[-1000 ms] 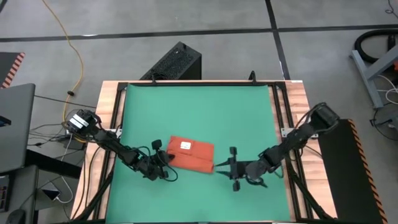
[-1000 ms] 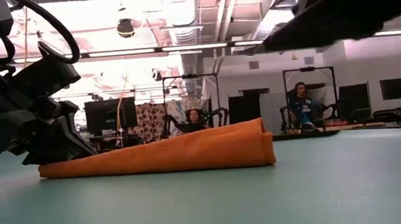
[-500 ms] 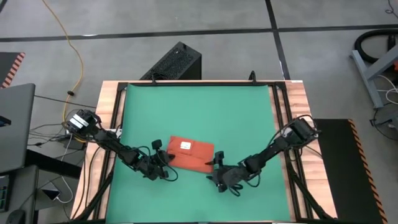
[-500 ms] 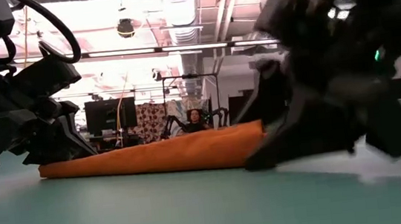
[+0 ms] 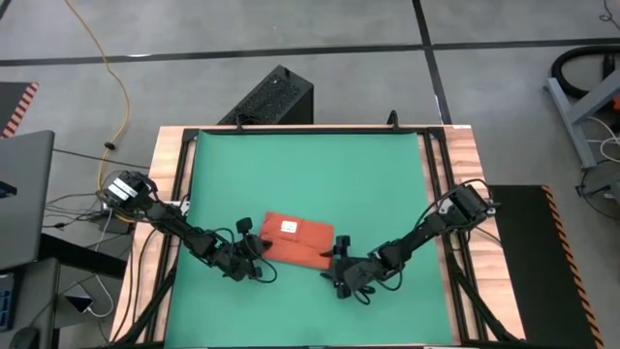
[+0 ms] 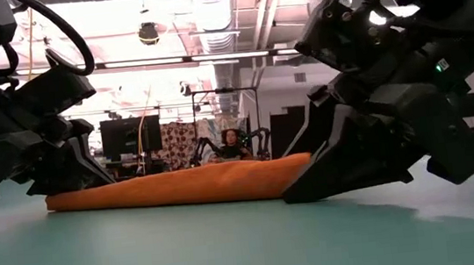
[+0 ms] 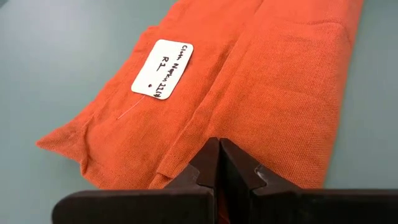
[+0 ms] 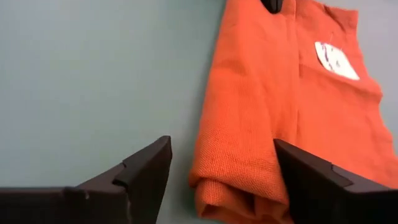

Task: Roll towel into tight, uniform cylinder
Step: Roll the orange table napkin

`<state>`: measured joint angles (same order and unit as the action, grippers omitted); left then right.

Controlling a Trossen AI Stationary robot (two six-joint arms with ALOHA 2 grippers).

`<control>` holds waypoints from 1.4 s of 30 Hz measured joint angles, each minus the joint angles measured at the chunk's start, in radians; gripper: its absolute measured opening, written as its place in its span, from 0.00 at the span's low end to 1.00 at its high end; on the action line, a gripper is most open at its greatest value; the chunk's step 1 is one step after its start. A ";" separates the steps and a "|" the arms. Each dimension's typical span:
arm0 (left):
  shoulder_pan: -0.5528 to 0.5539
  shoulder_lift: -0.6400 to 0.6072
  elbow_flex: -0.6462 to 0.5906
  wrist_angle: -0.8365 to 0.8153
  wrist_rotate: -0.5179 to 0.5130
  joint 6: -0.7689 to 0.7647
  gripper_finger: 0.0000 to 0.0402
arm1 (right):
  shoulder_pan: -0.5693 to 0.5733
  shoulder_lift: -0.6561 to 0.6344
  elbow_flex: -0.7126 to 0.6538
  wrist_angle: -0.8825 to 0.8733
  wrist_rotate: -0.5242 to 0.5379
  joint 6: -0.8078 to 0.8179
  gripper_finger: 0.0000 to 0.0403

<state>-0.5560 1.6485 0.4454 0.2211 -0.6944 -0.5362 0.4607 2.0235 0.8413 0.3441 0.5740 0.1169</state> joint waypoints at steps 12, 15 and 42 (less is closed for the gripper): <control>0.001 0.000 0.000 0.004 0.010 0.001 0.00 | -0.014 0.003 -0.002 -0.023 0.026 0.072 0.35; 0.002 0.000 -0.001 0.010 0.019 0.001 0.00 | -0.013 0.004 0.002 -0.039 0.047 0.089 0.20; -0.002 -0.190 -0.003 0.002 0.295 0.026 0.00 | -0.315 -0.314 0.031 -0.347 -0.668 0.875 0.05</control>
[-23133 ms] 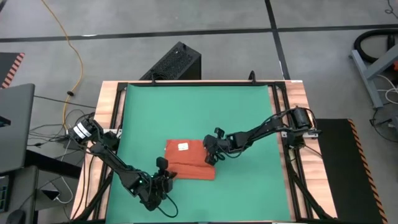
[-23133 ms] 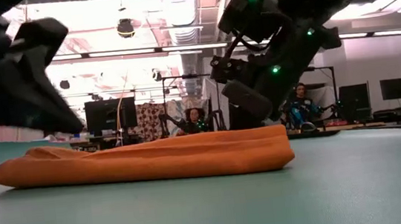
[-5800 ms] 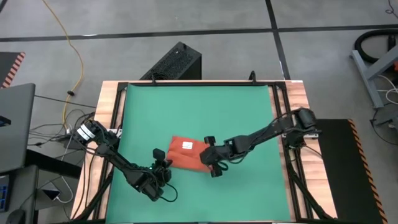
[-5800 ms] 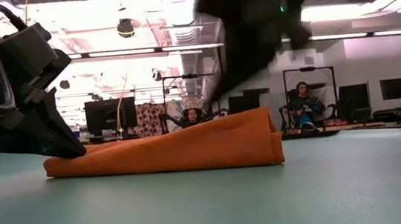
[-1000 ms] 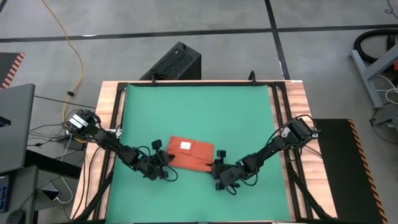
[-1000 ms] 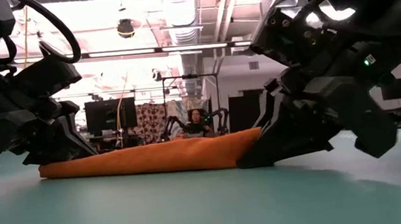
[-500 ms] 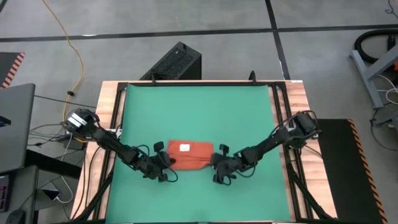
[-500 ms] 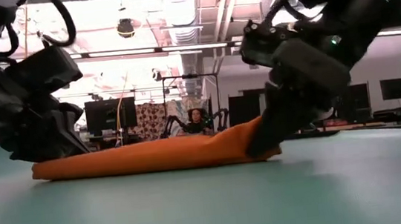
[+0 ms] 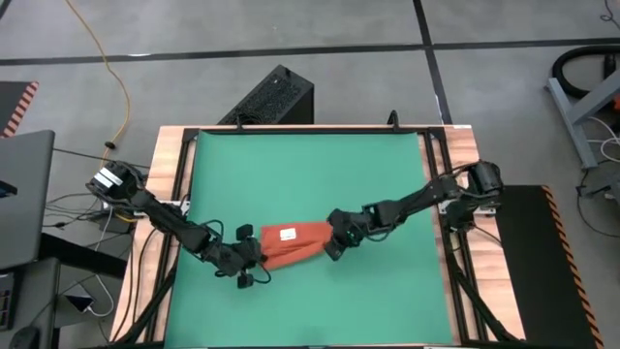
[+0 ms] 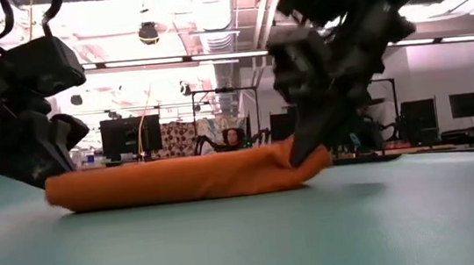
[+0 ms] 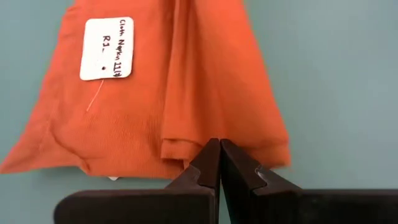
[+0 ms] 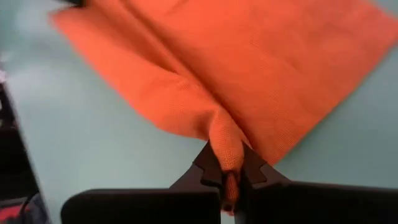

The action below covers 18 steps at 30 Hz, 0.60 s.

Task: Roll towel into tight, uniform cylinder
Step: Roll the orange table napkin

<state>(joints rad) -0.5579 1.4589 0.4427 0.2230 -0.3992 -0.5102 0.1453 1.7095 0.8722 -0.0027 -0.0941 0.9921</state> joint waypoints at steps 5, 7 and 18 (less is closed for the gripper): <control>0.000 -0.001 0.000 0.003 0.070 -0.010 0.00 | -0.068 0.027 0.000 0.011 -0.102 0.057 0.05; -0.002 -0.001 0.000 0.001 0.104 -0.028 0.00 | -0.093 0.029 0.000 0.017 -0.136 0.073 0.05; -0.079 -0.013 0.086 -0.070 0.107 -0.055 0.00 | -0.202 0.028 0.001 0.045 -0.324 0.159 0.05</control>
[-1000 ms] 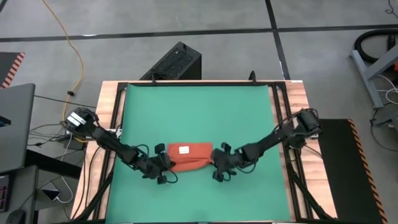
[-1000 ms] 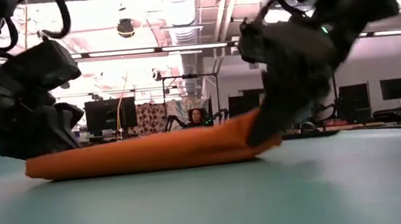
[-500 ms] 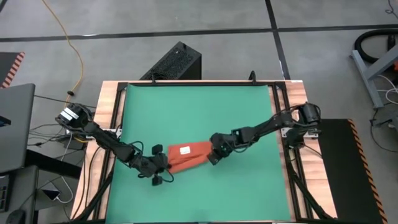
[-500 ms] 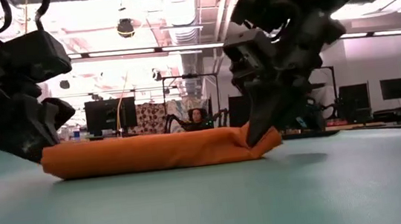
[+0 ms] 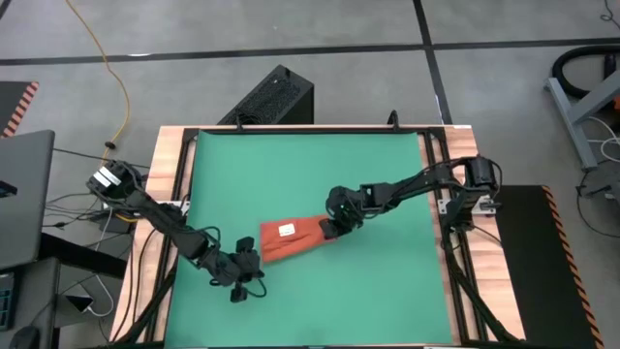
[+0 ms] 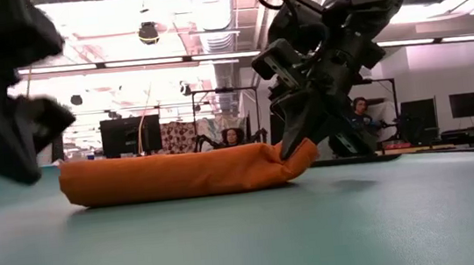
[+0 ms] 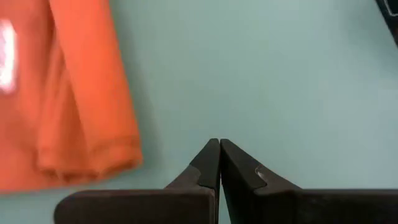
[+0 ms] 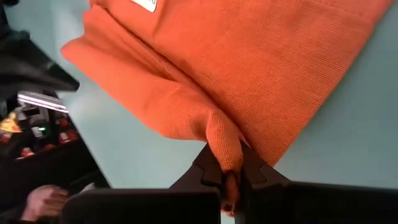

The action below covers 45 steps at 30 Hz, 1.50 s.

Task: Roll towel into tight, uniform cylinder
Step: Roll the orange table napkin

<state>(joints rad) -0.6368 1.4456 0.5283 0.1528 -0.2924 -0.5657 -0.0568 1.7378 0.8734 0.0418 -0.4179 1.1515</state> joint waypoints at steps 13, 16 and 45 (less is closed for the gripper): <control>-0.013 0.000 0.210 -0.233 -0.307 0.279 0.00 | -0.140 -0.002 0.001 0.051 -0.223 0.082 0.05; 0.000 0.000 0.210 -0.279 -0.322 0.301 0.00 | -0.173 -0.002 0.001 0.042 -0.240 0.082 0.05; 0.609 -0.011 -0.081 0.104 0.107 0.990 0.00 | -0.193 -0.002 0.002 0.006 -0.291 -0.016 0.05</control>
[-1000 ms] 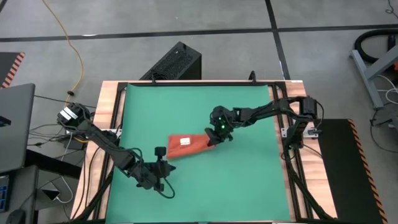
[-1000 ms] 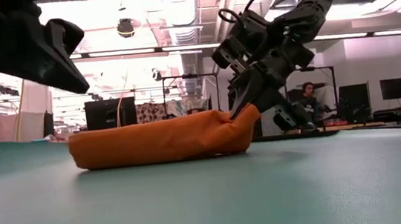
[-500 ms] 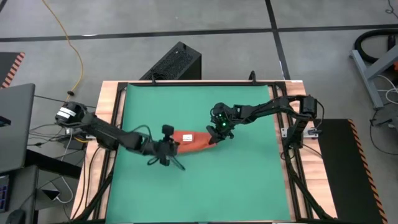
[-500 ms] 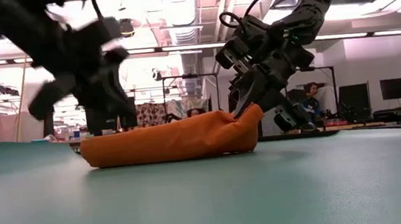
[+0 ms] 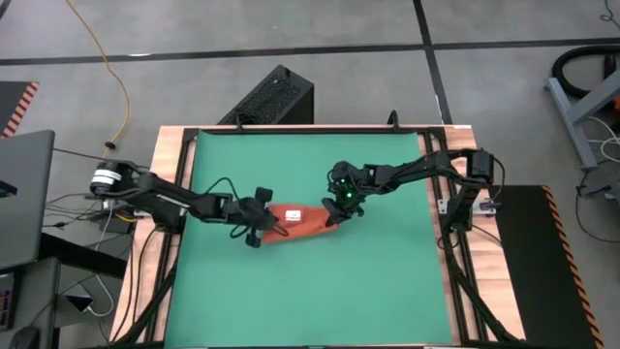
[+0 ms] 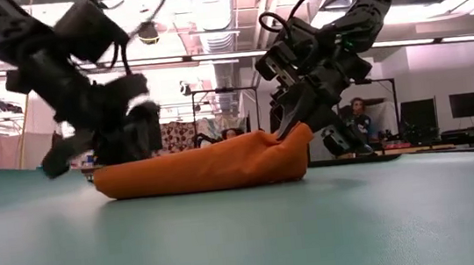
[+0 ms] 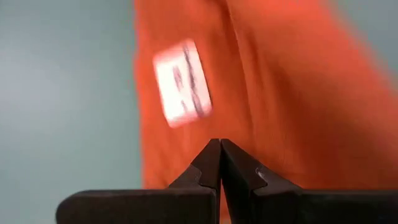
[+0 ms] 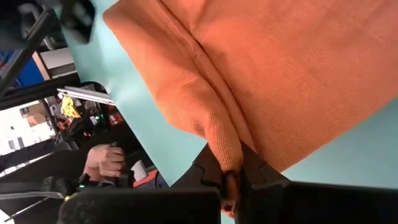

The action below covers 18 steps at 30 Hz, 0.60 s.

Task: Roll towel into tight, uniform cylinder
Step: Roll the orange table napkin

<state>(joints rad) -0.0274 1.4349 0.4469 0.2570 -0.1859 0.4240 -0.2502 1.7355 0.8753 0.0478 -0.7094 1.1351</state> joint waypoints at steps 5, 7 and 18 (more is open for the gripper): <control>-0.001 0.113 0.002 0.064 0.009 0.001 0.00 | -0.004 0.000 0.000 0.057 0.008 0.028 0.05; -0.001 0.156 0.001 0.069 -0.005 -0.022 0.00 | -0.008 -0.001 0.000 0.077 0.012 0.039 0.05; -0.088 0.174 0.005 -0.011 -0.042 -0.257 0.00 | -0.041 -0.022 0.001 -0.005 0.063 0.007 0.05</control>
<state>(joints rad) -0.1150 1.6085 0.4515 0.2459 -0.2275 0.1669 -0.2913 1.7138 0.8764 0.0433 -0.6461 1.1417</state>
